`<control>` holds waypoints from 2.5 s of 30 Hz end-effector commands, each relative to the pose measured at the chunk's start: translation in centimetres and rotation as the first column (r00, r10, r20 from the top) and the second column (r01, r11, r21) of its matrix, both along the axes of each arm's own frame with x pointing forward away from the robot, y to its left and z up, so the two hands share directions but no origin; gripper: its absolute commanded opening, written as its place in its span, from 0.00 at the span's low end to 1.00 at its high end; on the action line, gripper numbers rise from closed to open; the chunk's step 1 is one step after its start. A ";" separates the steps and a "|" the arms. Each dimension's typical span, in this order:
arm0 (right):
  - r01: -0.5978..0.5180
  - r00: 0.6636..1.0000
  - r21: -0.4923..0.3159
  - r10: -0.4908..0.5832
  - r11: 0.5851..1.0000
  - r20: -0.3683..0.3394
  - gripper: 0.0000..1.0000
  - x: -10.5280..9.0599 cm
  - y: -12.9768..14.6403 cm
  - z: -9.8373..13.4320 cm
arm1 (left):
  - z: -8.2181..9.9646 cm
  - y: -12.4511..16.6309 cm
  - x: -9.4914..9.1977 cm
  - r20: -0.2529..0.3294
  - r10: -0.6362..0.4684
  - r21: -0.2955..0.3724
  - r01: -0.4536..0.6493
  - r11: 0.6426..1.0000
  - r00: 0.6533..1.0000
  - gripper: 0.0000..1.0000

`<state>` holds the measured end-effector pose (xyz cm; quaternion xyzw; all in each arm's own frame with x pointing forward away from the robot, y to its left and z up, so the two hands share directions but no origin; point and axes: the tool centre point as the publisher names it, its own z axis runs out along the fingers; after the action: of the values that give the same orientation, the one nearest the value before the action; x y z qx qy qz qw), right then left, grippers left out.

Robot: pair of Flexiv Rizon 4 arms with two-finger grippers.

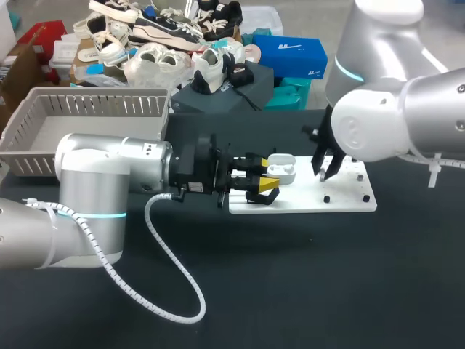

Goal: Pick up each earbud case from the left stands, insert the matching earbuds, close the lid, and place the case in the box.

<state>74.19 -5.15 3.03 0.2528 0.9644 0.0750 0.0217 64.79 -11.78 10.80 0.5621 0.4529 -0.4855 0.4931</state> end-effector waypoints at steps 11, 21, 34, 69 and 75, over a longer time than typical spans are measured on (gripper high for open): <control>0.029 0.998 -0.009 -0.029 1.000 0.058 0.00 -3.9 -1.6 6.4 | 0.0 0.0 -0.1 0.002 0.004 -0.001 -0.004 1.000 1.000 0.00; 0.042 0.993 -0.092 -0.031 0.995 0.117 0.00 -7.5 -2.3 13.0 | 0.0 0.0 -0.1 0.002 0.004 -0.001 -0.004 1.000 1.000 0.00; -0.243 0.970 -0.009 0.243 0.970 0.023 0.00 -11.4 4.0 19.0 | 0.0 0.0 -0.1 0.002 0.004 -0.001 -0.004 1.000 1.000 0.00; -0.713 0.700 0.002 0.713 0.701 -0.034 0.00 -13.0 10.3 16.6 | 0.0 0.0 -0.1 0.002 0.004 -0.001 -0.004 1.000 1.000 0.00; -0.712 0.702 0.006 0.711 0.703 -0.028 0.00 -13.0 10.2 16.7 | 0.0 0.0 -0.1 0.002 0.004 -0.001 -0.004 1.000 1.000 0.00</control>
<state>61.45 5.30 19.76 -0.1378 0.9877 0.0697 -0.0255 64.79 -11.78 10.80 0.5621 0.4530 -0.4855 0.4931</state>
